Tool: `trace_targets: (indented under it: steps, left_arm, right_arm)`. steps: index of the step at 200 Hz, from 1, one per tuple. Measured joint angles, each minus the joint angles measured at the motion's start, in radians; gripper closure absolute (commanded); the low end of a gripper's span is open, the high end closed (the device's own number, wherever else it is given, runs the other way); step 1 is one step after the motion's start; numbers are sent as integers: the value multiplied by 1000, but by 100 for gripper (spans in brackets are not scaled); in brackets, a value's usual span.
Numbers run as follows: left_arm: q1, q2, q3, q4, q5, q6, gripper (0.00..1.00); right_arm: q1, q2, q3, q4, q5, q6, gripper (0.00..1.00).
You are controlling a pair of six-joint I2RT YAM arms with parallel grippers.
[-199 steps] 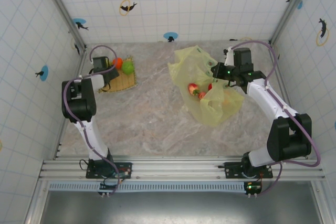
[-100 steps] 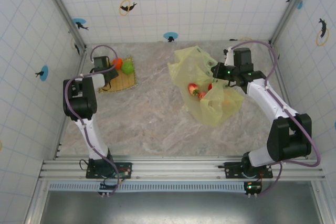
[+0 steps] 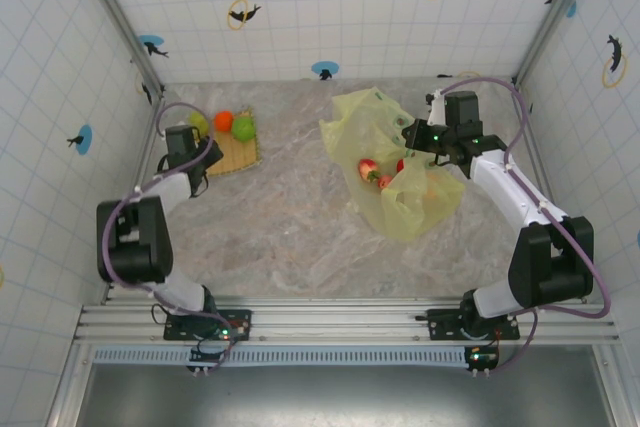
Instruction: Place the fruits into the plastic bag
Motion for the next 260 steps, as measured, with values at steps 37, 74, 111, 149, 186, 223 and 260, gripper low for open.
trace_targets:
  steps: [37, 74, 111, 149, 186, 223, 260]
  left_arm:
    - [-156, -312, -151, -20, 73, -41, 46]
    - [-435, -488, -159, 16, 158, -50, 45]
    - [-725, -353, -34, 24, 223, -18, 45]
    - [-882, -112, 167, 12, 227, 53, 46]
    - [-882, 90, 312, 2, 172, 82, 46]
    - [-882, 285, 491, -56, 132, 133, 45]
    - [-882, 427, 616, -130, 33, 193, 44]
  right_arm:
    - [-3, 0, 0, 0, -8, 1, 100]
    - [-3, 7, 0, 1, -17, 3, 100]
    - [-3, 14, 0, 1, -23, 4, 100]
    - [-6, 13, 0, 1, -35, 5, 100]
    - [-23, 13, 0, 0, -56, 4, 100]
    - [-33, 13, 0, 0, -74, 12, 100]
    - [-37, 13, 0, 3, -86, 36, 100]
